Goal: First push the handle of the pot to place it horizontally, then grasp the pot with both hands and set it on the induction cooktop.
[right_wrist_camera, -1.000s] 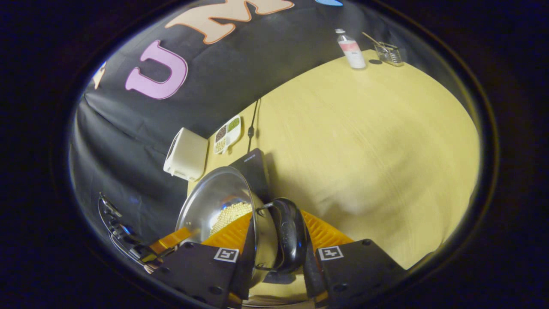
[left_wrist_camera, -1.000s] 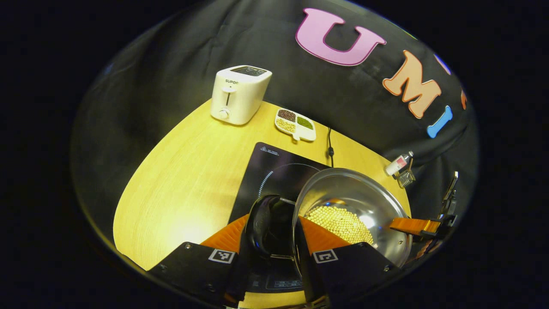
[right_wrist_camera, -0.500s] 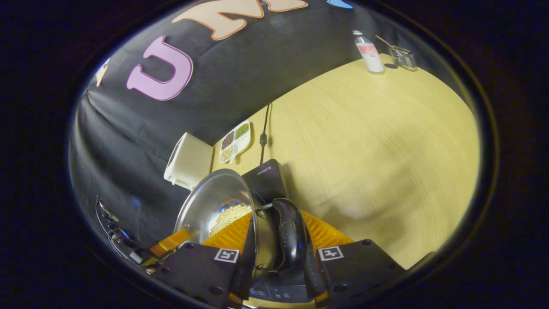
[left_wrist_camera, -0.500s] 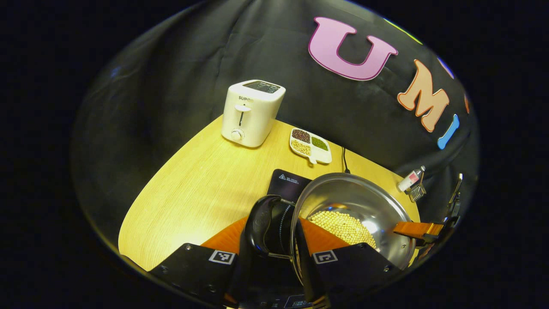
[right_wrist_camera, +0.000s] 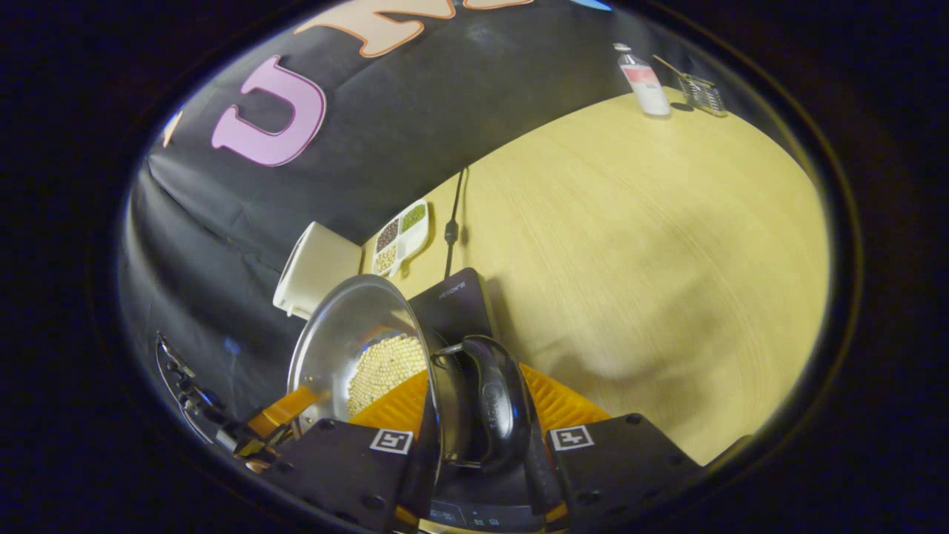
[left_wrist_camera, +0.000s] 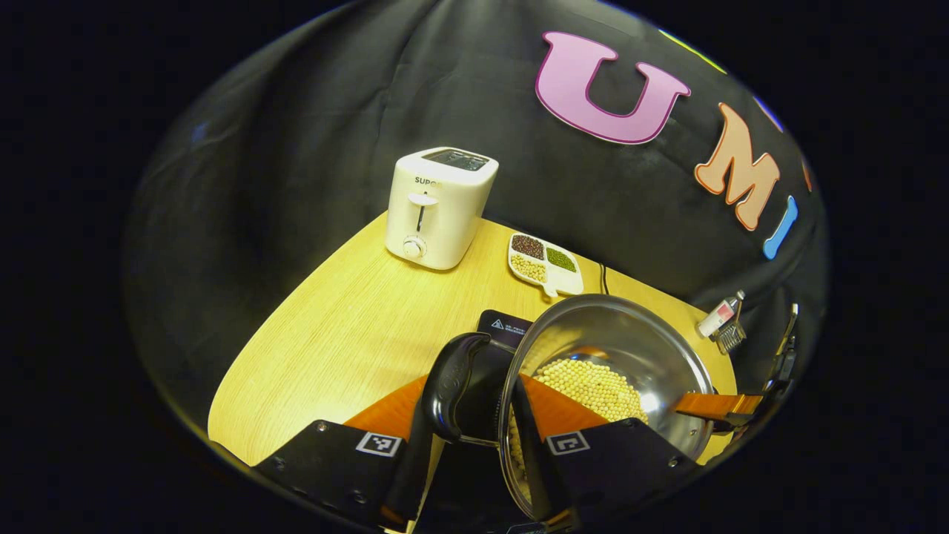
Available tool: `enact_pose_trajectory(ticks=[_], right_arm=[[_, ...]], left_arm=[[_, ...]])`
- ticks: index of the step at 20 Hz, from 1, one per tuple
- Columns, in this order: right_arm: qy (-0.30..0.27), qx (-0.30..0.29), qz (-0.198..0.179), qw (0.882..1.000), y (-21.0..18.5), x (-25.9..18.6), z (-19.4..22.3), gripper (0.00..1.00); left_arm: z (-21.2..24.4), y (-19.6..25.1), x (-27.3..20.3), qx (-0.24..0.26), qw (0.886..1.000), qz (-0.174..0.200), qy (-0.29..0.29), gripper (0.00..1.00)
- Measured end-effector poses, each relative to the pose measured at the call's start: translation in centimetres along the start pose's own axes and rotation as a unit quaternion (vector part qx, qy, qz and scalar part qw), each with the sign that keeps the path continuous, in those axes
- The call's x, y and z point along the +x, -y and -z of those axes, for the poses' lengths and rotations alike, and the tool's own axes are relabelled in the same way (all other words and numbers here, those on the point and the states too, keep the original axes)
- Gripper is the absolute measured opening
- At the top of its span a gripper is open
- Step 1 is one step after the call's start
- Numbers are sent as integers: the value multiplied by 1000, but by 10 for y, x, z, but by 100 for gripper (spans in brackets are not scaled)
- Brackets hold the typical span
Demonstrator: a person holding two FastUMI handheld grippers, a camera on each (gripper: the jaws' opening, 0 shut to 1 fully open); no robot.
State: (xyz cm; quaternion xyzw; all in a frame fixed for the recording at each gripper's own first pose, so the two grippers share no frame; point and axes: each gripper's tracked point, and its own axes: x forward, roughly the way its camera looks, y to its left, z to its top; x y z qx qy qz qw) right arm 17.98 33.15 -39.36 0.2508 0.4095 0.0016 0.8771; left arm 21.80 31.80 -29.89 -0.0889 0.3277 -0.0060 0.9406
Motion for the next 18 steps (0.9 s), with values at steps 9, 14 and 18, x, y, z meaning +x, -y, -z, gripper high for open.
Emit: enact_pose_trajectory(ticks=[9,14,18], right_arm=[[-13,-2,-3,1000,4,0,2,62],[40,-19,-10,999,12,-24,-33,92],[99,-35,-14,994,16,-65,-69,91]], left_arm=[[2,-3,1,-5,1000,-30,-2,69],[-5,-12,-17,-11,997,-69,19,100],[-38,-7,-50,14,992,-83,90,97]])
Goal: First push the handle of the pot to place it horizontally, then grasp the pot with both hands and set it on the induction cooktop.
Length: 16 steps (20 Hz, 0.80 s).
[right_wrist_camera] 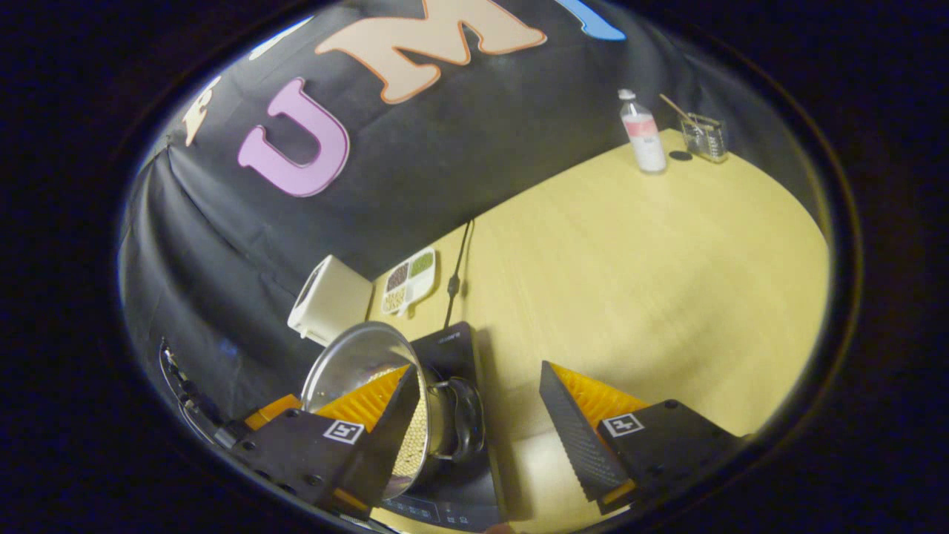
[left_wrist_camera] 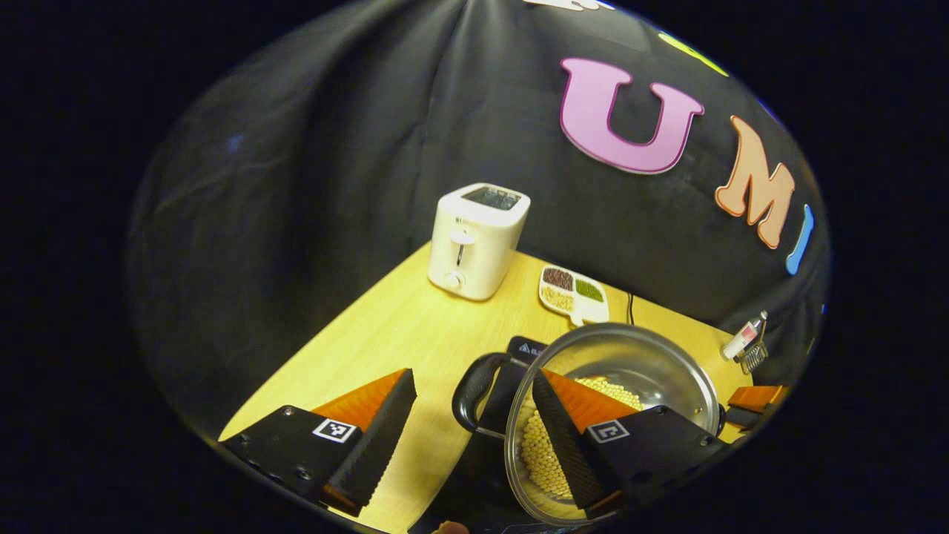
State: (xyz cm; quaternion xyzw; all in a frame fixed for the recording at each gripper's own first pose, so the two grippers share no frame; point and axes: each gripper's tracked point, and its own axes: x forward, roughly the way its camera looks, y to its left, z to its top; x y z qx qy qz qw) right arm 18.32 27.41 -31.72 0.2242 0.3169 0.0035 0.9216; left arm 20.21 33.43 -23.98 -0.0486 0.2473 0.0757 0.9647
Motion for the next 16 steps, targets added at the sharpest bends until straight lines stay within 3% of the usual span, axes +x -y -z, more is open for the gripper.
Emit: enact_pose_trajectory(ticks=[3,4,7,11,12,13,16], right_arm=[[51,-18,-3,999,3,-36,-36,92],[67,-29,-4,997,3,-51,-46,100],[114,-66,-11,991,5,-91,-80,100],[160,-106,-37,981,12,-144,-123,100],[171,-115,-45,978,14,-158,-133,92],[182,-124,-50,974,17,-170,-146,100],[209,-142,-83,964,25,-207,-176,99]], left_arm=[[-24,9,-30,31,999,-4,39,97],[-31,15,-43,39,998,-4,54,97],[-51,39,-82,68,993,-10,97,97],[-66,102,-139,72,986,-8,148,96],[-69,121,-152,68,985,-9,161,96],[-72,141,-165,64,983,-9,172,93],[-75,196,-204,56,980,-14,191,96]])
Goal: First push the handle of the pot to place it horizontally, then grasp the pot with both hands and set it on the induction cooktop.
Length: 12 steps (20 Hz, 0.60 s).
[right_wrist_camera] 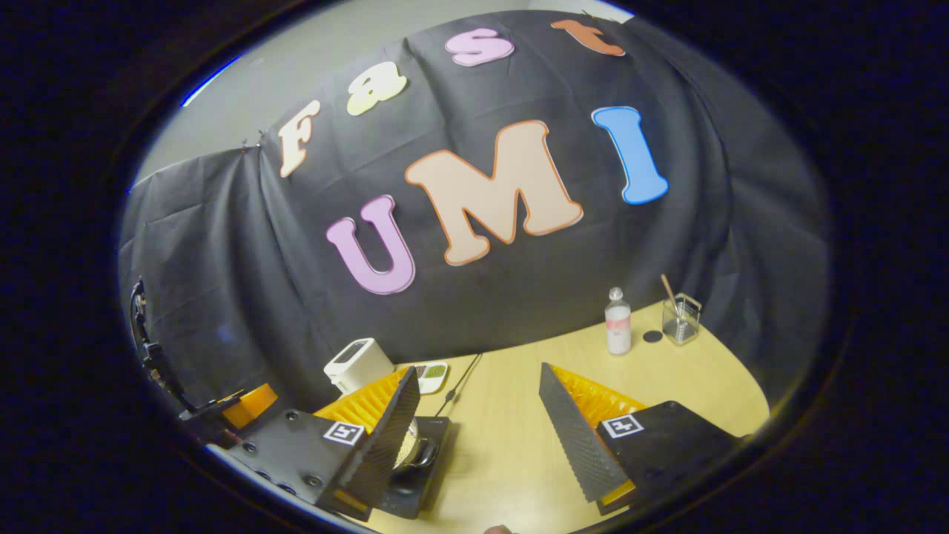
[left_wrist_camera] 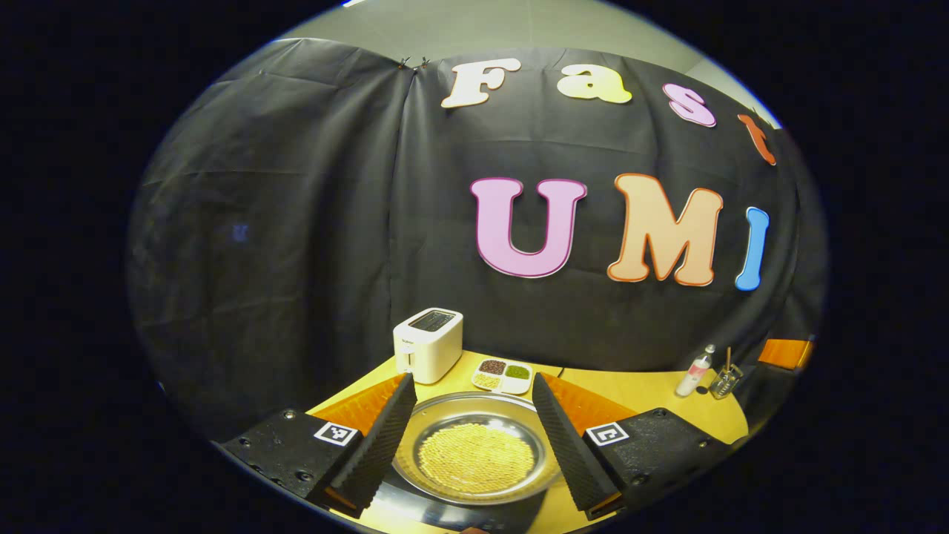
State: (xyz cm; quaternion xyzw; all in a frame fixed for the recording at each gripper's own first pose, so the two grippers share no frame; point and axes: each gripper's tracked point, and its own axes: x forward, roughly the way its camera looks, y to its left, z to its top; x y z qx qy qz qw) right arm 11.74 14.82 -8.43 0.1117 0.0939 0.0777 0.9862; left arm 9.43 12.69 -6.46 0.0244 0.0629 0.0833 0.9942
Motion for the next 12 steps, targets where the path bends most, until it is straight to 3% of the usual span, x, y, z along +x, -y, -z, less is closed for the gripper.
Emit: enact_pose_trajectory(ticks=[1,2,3,5,9,10,12], right_arm=[[6,-5,-7,1000,7,-9,-9,91],[13,-11,-11,1000,17,-19,-18,99],[23,-19,-14,999,27,-28,-26,91],[37,-37,-13,999,49,-42,-37,91],[36,-77,-3,996,85,-77,-43,91],[36,-84,0,996,91,-82,-43,91],[36,-92,4,995,102,-93,-44,91]], left_arm=[[-5,17,-10,-3,1000,-1,4,96],[-9,32,-22,-6,1000,-1,7,96],[-15,45,-31,-9,1000,0,13,96],[-23,67,-50,-8,1000,-3,28,99],[-31,91,-85,52,997,-27,56,92],[-32,100,-92,65,996,-24,62,96],[-27,122,-101,81,995,-6,64,93]])
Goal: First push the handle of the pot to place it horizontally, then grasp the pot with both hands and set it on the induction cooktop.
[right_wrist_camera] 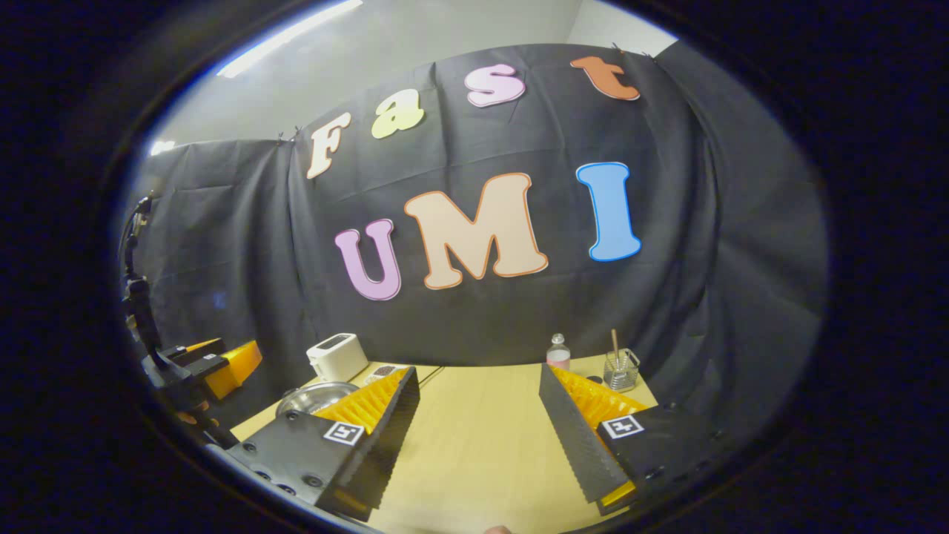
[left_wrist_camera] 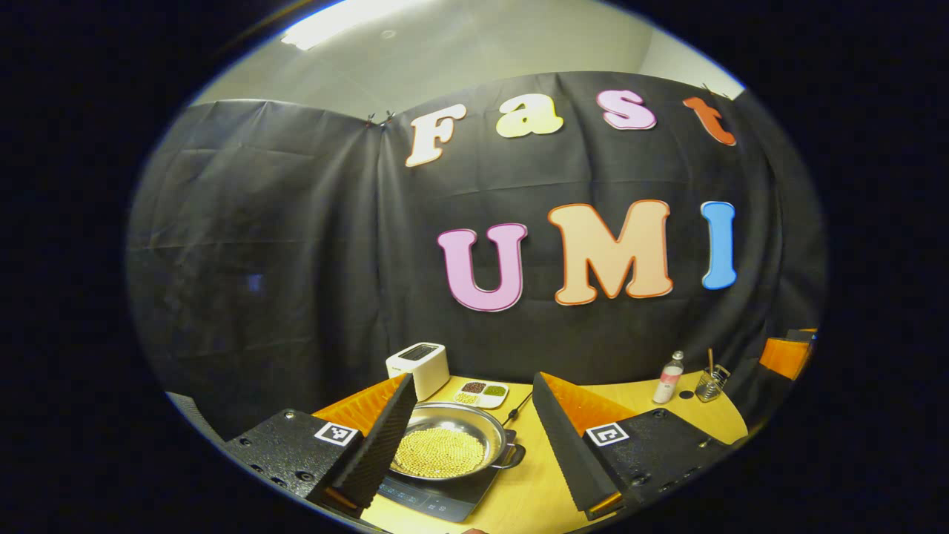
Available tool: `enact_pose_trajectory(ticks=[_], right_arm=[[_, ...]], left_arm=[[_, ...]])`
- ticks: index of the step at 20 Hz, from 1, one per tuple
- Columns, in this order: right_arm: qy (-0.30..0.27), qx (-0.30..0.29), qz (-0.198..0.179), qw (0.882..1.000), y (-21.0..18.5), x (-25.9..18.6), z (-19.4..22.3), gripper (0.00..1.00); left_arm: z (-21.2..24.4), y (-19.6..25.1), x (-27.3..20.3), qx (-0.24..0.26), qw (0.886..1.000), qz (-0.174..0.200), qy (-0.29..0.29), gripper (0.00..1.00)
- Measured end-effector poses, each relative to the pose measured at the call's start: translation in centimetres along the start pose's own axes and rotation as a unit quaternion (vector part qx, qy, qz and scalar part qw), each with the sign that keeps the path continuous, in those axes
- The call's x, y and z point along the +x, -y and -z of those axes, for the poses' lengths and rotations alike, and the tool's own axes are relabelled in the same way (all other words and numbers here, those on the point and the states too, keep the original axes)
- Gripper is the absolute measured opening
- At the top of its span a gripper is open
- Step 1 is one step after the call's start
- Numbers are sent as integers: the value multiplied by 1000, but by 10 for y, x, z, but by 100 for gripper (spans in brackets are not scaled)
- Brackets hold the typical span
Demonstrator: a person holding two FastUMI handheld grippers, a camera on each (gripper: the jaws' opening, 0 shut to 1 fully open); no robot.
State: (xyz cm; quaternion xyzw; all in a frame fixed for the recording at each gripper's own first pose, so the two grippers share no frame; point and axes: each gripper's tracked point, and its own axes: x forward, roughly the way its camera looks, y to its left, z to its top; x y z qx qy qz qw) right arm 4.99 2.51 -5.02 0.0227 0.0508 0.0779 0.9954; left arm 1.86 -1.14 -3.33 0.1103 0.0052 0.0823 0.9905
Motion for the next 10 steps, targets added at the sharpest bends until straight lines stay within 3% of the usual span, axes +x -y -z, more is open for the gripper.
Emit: enact_pose_trajectory(ticks=[6,10], right_arm=[[11,1,18,1000,23,-26,-4,91],[20,7,22,1000,27,-37,-5,92]], left_arm=[[16,44,-20,7,998,59,-16,100],[13,53,-28,2,997,77,-15,98]])
